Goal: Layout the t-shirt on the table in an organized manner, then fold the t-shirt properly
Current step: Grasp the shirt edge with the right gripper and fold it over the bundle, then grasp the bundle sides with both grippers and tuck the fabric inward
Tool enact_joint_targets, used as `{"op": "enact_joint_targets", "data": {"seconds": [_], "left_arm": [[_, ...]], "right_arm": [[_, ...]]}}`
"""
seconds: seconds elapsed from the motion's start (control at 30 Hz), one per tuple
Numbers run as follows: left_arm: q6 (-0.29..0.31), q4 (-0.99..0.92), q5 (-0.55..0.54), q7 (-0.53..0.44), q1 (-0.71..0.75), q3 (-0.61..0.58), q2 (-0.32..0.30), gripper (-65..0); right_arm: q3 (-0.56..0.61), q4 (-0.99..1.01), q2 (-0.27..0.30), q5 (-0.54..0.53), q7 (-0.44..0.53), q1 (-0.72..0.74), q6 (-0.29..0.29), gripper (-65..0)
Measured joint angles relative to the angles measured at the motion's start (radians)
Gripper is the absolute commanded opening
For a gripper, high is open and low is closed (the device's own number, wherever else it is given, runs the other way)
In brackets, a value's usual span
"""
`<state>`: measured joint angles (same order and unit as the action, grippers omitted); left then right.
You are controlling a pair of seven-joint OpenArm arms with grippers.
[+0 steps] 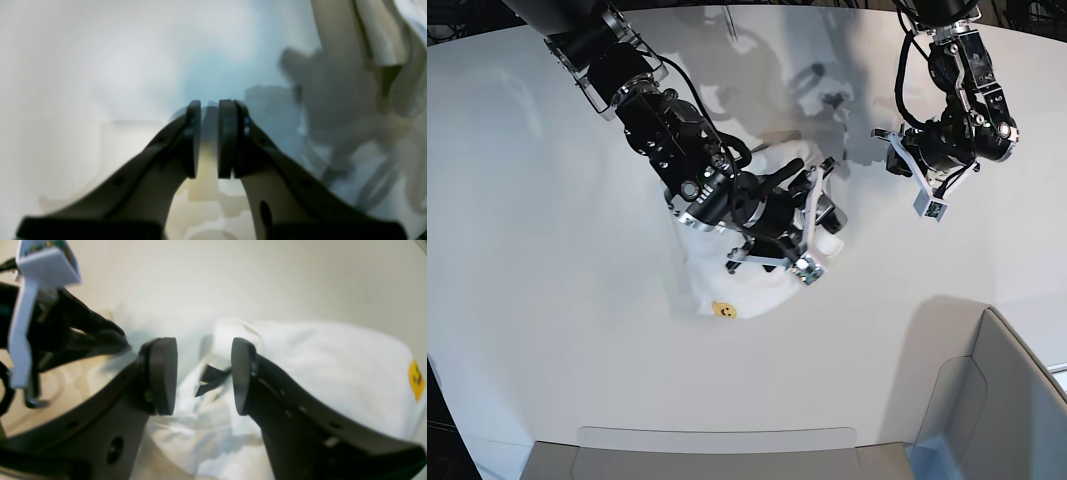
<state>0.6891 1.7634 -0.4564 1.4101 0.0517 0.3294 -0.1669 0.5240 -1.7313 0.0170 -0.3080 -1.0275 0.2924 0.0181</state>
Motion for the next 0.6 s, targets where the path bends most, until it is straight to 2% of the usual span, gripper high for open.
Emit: {"op": "enact_joint_targets", "data": {"seconds": [0.1,0.17,0.23,0.3,0.43,0.6], "left_arm": [[0.000,0.003,-0.003,0.000,-0.002,0.000,-0.019,-56.0],[0.000,0.014,-0.004,0.000,-0.001,0.000,-0.041,-56.0],[0.000,0.032,-0.002,0.004,-0.009,0.000,-0.065,-56.0],[0.000,0.052,0.002,0.003,-0.041,0.001,-0.074,-56.0],[0.009,0.135,-0.015,0.002,-0.066,-0.008,-0.068,-56.0],[0.007,0.235,-0.011,-0.007,-0.132,-0.119,-0.054,-56.0]], "right_arm": [[-0.141,0.006,0.011,0.022,0.001,-0.039,-0.004,-38.4],[-0.204,0.007,0.016,0.027,0.035,-0.050,0.007,-39.2],[-0.225,0.035,0.028,0.006,0.086,-0.047,0.078,-42.6],[-0.237,0.082,0.030,-0.003,0.093,-0.045,0.109,-47.3],[-0.272,0.181,0.038,0.009,0.116,-0.046,0.116,-55.9],[-0.312,0.272,0.029,0.000,0.138,-0.084,0.117,-60.2]]}}
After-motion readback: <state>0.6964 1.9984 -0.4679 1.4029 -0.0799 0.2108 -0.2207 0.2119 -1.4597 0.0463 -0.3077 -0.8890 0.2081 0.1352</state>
